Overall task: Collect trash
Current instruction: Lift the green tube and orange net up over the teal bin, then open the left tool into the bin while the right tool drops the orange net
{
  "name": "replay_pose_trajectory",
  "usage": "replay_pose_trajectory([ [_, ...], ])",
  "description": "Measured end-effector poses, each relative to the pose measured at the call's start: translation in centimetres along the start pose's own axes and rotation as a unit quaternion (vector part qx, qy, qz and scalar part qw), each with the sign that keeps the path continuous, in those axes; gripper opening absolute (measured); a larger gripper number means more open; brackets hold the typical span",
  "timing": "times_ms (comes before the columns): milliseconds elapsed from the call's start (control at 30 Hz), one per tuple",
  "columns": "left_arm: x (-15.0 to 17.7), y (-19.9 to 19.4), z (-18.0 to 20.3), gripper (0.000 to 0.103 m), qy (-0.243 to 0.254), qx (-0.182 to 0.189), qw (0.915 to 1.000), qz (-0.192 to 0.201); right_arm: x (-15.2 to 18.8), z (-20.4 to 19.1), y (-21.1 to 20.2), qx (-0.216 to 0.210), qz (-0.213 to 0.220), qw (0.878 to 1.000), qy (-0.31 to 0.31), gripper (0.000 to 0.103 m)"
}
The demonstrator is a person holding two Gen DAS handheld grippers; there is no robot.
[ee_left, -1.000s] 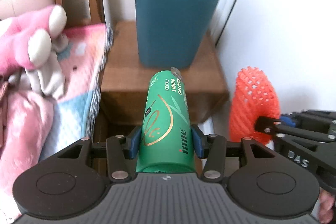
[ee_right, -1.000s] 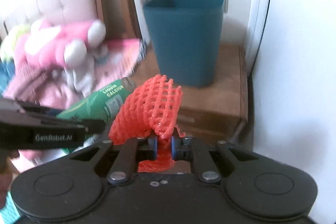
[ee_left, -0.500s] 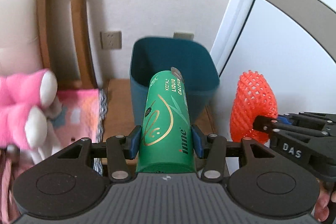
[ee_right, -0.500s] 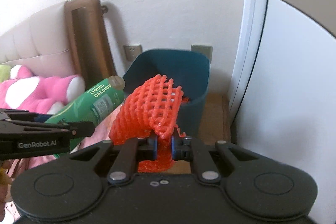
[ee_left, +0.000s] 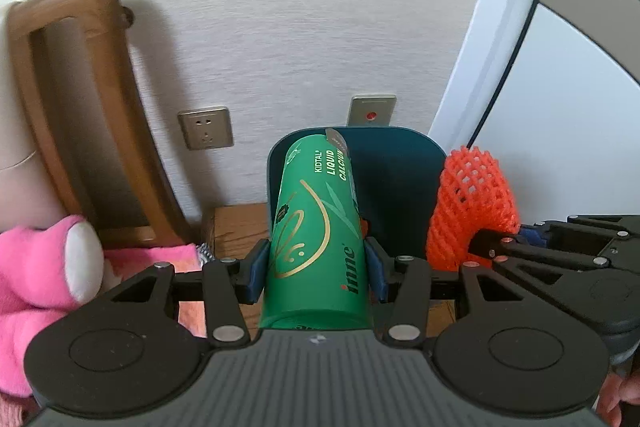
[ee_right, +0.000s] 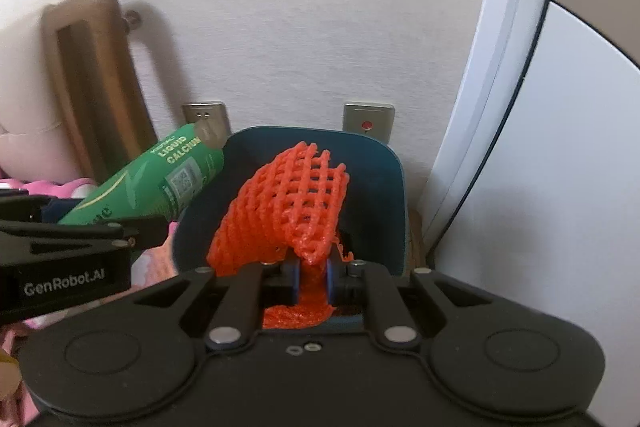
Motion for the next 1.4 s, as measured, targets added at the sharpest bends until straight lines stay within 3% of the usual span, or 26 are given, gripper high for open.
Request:
replay_pose_trajectory([
  [300, 0.2, 6.9, 1.0, 0.048, 0.02, -0.006, 0.9985, -0.051, 0.3, 0.8, 5.8, 0.02, -0.045, 0.999, -0.003, 0.01],
  [533, 1.2, 10.0, 1.5, 0.048, 0.033, -0.01, 0.9965, -0.076, 1.4, 0.9, 8.2, 0.021, -0.069, 0.997, 0.002, 0.012],
  [667, 1.5, 11.5, 1.6, 0.048, 0.041, -0.016, 0.995, -0.089, 1.7, 1.0, 9.2, 0.023, -0.078, 0.997, -0.003, 0.018],
  [900, 1.7, 11.9, 2.7, 0.048, 0.067, -0.011, 0.9939, -0.087, 1.9, 1.5, 10.3, 0.019, -0.086, 0.996, -0.008, 0.023],
  [1033, 1.7, 11.4, 2.9, 0.066, 0.061, -0.001, 0.9952, -0.076, 2.0, 1.7, 10.0, 0.006, -0.08, 0.997, -0.01, 0.032],
  [1167, 1.3, 10.4, 3.3, 0.067, 0.062, 0.0, 0.9963, -0.06, 1.4, 1.7, 9.5, 0.002, -0.07, 0.997, -0.015, 0.035],
  [1267, 1.0, 9.5, 3.2, 0.067, 0.055, 0.003, 0.9969, -0.056, 1.2, 1.5, 8.2, -0.01, -0.057, 0.998, -0.022, 0.048],
  [1400, 0.9, 7.8, 3.3, 0.069, 0.053, 0.0, 0.9975, -0.047, 0.8, 1.1, 6.2, -0.023, -0.043, 0.998, -0.03, 0.052],
])
Point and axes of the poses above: each gripper's, at about its wrist camera, not at the fingertips, and y roughly the way its jaws point, z to its right, x to its underside, the point moved 5 cm from there along y, roughly the way its jaws point, and after that the axes turned 5 degrees about -x, right-handed, at the moved point
